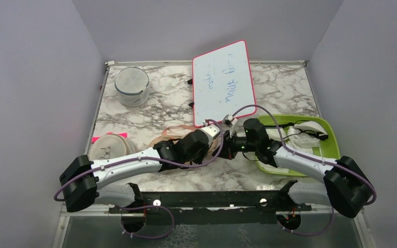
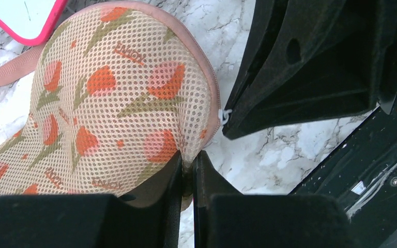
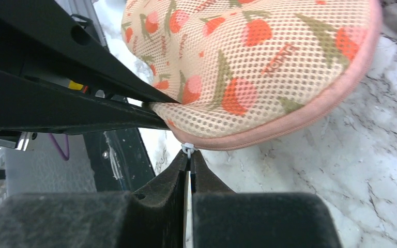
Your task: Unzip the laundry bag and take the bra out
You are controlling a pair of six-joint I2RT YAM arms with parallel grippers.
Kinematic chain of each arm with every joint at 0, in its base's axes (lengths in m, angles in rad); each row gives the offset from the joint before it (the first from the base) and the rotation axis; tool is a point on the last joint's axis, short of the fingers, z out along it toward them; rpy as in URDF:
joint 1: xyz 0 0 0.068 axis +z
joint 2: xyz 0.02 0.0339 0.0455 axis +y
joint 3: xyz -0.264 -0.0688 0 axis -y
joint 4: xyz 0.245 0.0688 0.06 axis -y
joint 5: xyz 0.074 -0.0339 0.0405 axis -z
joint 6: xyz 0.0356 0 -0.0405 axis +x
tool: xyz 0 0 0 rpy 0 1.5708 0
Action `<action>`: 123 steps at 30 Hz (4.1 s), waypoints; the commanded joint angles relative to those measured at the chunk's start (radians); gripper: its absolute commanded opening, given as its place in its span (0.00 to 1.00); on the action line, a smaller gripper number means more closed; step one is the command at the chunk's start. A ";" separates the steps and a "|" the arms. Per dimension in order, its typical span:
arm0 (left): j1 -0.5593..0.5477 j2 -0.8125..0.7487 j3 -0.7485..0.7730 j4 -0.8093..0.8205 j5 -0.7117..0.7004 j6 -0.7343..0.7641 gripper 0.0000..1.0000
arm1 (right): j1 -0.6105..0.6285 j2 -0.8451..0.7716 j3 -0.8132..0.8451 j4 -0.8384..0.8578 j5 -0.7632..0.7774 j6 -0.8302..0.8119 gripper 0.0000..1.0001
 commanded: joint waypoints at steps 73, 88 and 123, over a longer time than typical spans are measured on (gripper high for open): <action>-0.045 -0.328 -0.041 -0.230 -0.012 -0.223 0.00 | 0.023 -0.065 0.039 -0.061 0.134 0.082 0.01; -0.044 -0.357 -0.081 -0.247 -0.007 -0.245 0.00 | -0.115 0.017 0.057 -0.046 -0.086 0.021 0.01; -0.152 -0.127 0.117 -0.279 -0.152 -0.164 0.12 | 0.089 -0.006 0.112 -0.002 -0.143 0.089 0.01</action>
